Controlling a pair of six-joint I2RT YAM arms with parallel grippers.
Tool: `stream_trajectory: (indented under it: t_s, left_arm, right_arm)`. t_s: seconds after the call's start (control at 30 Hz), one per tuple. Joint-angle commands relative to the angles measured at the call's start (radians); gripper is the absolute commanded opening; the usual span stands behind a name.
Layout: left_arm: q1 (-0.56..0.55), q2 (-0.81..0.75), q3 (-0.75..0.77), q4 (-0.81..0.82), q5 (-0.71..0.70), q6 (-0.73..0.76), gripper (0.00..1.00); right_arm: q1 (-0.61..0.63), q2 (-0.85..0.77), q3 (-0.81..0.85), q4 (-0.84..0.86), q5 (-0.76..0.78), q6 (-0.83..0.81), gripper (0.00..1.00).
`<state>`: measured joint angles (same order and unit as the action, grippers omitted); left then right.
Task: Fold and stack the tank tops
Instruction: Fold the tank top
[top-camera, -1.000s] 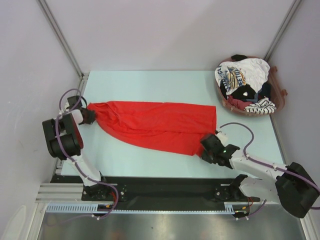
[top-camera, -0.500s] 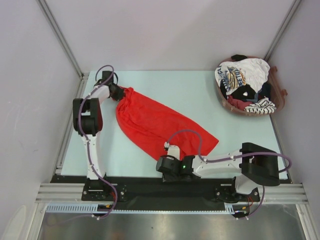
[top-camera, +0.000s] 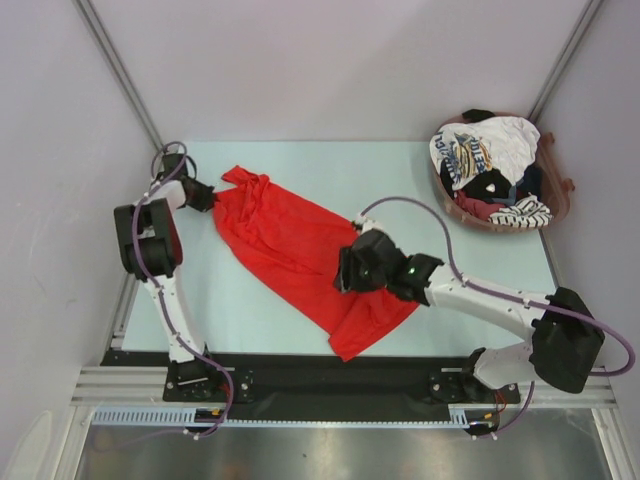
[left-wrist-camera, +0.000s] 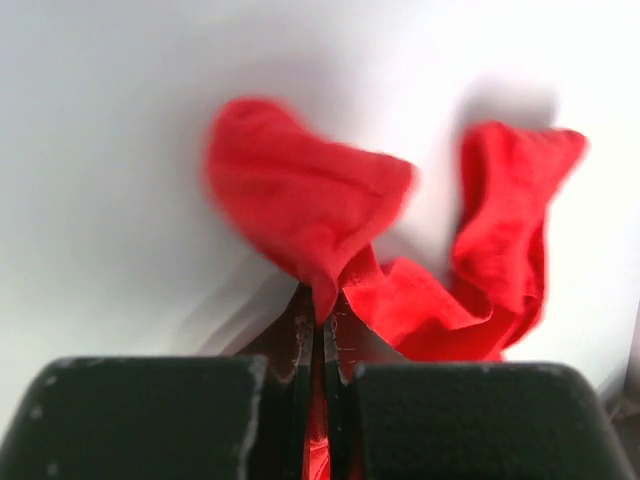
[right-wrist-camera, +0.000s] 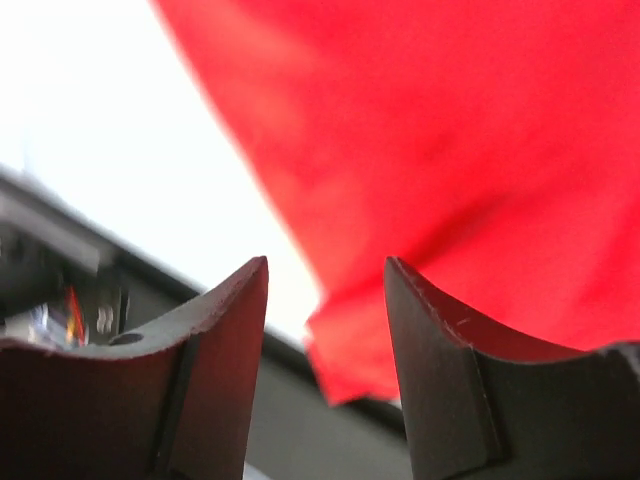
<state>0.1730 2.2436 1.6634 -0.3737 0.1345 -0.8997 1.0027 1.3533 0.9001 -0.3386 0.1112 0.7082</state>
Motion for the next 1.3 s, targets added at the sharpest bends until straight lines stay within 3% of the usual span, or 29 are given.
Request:
stream_trajectory:
  t_s: [0.0,0.13,0.23,0.3,0.33,0.4,0.47,0.6,0.83,0.9,0.97,1.03,1.17,1.27]
  left_arm:
    - [0.054,-0.125,-0.151,0.067,-0.021,-0.004,0.04]
    - [0.105,-0.197,-0.249,0.091,-0.070,-0.041,0.04]
    - [0.138,-0.245,-0.323,0.122,-0.088,-0.074,0.04]
    - [0.151,-0.251,-0.329,0.142,-0.076,-0.048,0.10]
    - [0.154,-0.249,-0.320,0.134,-0.073,-0.036,0.16]
    - [0.157,-0.260,-0.315,0.150,-0.064,-0.007,0.47]
    - [0.157,-0.279,-0.349,0.214,-0.050,0.007,0.64]
    - [0.145,-0.332,-0.349,0.204,-0.081,0.025,0.73]
    - [0.056,-0.355,-0.200,0.056,-0.266,0.197,0.89]
    - [0.023,-0.366,-0.172,0.068,-0.308,0.228,0.90]
    - [-0.015,-0.362,-0.134,0.104,-0.285,0.284,1.00]
    - [-0.033,-0.300,-0.062,0.088,-0.251,0.314,1.00]
    - [-0.059,-0.109,0.226,-0.071,-0.190,0.306,0.99]
    - [-0.070,-0.009,0.304,-0.085,-0.194,0.311,0.98]
  right_arm:
    - [-0.159,0.001,0.071,0.007,-0.079,-0.199,0.55]
    - [-0.389,0.030,0.063,0.024,-0.205,-0.237,0.55]
    - [-0.519,0.041,0.046,0.027,-0.202,-0.246,0.55]
    - [-0.582,0.035,0.017,0.026,-0.177,-0.242,0.57]
    - [-0.598,0.032,0.008,0.024,-0.171,-0.236,0.57]
    - [-0.625,0.017,-0.024,0.013,-0.140,-0.225,0.58]
    - [-0.665,-0.005,-0.067,0.019,-0.136,-0.231,0.59]
    - [-0.720,-0.077,-0.130,0.010,-0.136,-0.230,0.59]
    - [-0.779,-0.198,-0.249,-0.019,-0.113,-0.207,0.58]
    - [-0.808,-0.212,-0.268,-0.026,-0.113,-0.190,0.57]
    - [-0.822,-0.218,-0.291,-0.030,-0.114,-0.182,0.57]
    - [-0.842,-0.215,-0.308,-0.025,-0.117,-0.173,0.57]
    - [-0.868,-0.207,-0.345,0.007,-0.160,-0.161,0.56]
    - [-0.871,-0.218,-0.349,0.013,-0.163,-0.171,0.56]
